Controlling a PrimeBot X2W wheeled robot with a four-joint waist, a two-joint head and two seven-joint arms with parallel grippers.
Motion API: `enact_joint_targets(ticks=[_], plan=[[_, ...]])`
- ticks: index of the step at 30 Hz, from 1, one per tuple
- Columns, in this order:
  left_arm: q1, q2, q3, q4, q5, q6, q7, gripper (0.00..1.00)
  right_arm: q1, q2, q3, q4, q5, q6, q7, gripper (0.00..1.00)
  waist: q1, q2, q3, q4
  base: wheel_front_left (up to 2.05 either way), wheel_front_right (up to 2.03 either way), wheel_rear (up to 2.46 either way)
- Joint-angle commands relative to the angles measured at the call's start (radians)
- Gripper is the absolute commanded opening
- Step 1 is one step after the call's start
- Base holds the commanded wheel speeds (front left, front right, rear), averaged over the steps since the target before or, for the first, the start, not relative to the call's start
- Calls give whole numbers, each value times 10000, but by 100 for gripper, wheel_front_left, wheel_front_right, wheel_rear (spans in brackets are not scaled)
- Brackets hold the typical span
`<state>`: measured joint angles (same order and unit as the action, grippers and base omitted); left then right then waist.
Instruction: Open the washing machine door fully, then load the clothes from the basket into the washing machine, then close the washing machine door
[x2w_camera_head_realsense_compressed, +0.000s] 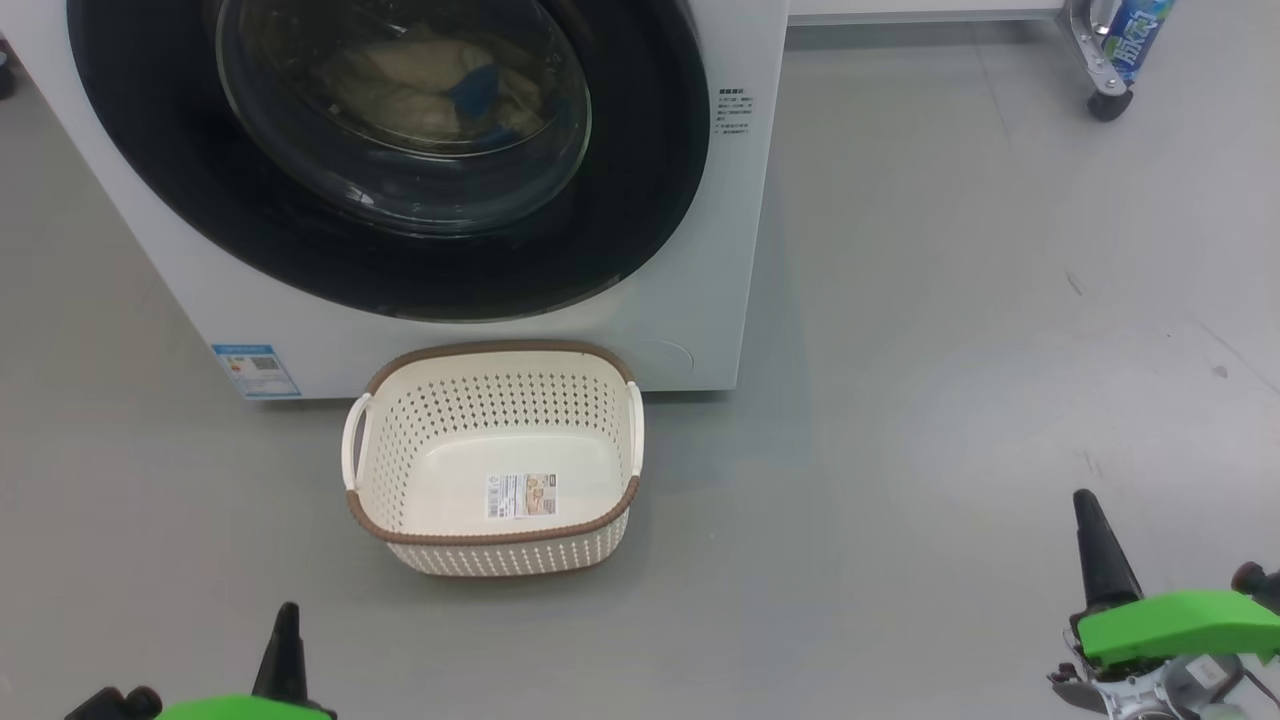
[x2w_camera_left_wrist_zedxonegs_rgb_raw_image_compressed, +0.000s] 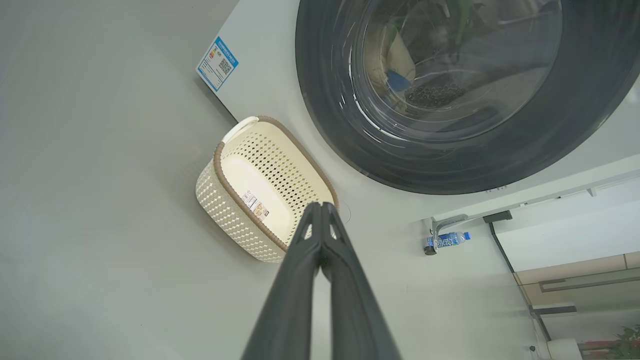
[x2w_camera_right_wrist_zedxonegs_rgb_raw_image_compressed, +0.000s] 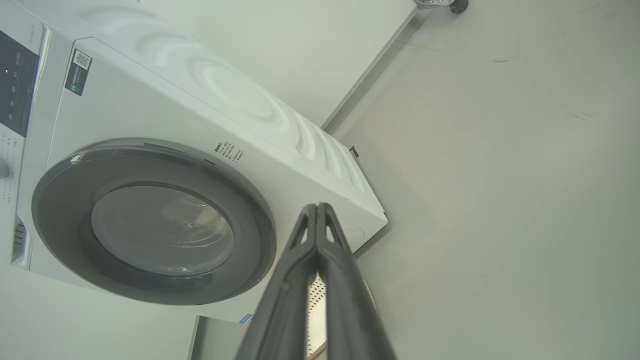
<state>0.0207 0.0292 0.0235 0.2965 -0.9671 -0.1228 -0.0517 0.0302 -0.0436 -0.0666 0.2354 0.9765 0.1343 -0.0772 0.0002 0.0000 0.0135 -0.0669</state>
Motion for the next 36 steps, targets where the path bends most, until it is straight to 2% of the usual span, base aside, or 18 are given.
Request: enact_joint_targets(ticks=[1, 36], plan=[[-523, 131, 254, -358, -226, -42, 35, 0, -626, -215, 30, -284, 260, -19, 58, 0, -1, 0, -2, 12, 0, 0, 0], [-986, 179, 645, -451, -3973, -64, 1010, 0, -1072, -217, -148, -62, 4033, -29, 1074, 0, -2, 0, -63, 410, 0, 0, 0]])
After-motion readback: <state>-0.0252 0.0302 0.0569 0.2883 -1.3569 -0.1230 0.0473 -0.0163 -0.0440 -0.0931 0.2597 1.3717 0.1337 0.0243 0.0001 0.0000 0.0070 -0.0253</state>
